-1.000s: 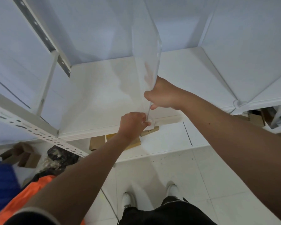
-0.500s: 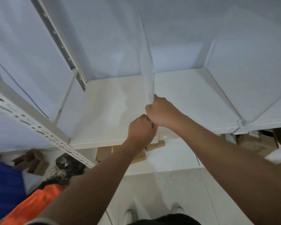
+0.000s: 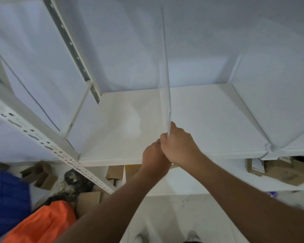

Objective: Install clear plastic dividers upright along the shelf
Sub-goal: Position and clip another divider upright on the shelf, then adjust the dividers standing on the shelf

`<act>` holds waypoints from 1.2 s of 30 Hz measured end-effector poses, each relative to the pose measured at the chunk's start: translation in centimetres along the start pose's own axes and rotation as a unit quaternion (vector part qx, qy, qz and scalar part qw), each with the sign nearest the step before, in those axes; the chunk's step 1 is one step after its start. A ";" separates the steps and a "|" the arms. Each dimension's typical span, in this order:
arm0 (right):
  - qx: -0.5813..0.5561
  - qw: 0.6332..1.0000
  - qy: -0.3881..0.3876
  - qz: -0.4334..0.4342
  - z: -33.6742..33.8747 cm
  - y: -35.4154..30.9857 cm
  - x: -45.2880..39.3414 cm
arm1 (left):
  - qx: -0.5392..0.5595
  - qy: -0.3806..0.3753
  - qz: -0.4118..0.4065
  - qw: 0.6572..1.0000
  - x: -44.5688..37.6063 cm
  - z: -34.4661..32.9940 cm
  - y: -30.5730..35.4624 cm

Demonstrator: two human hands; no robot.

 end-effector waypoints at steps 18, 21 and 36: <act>-0.001 0.992 -0.081 0.094 -1.2 1.2 -1.8 | -0.051 -0.239 0.028 0.969 1.3 -0.8 1.3; -0.051 0.987 -0.139 0.056 -1.3 4.6 -0.9 | -0.081 -0.267 -0.041 0.959 2.0 -2.6 3.6; -0.050 0.962 0.145 -0.227 20.1 31.6 -1.6 | 0.073 -0.221 -0.057 0.971 -0.3 -9.8 18.7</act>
Point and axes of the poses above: each hand's wrist, its own x-axis away from the middle knuckle, its own z-axis out of the back of the hand, y = z × x, the point moved 10 cm from there along -x, towards the middle knuckle, and after that the axes turned 13 degrees about y, right-handed, at the moved point
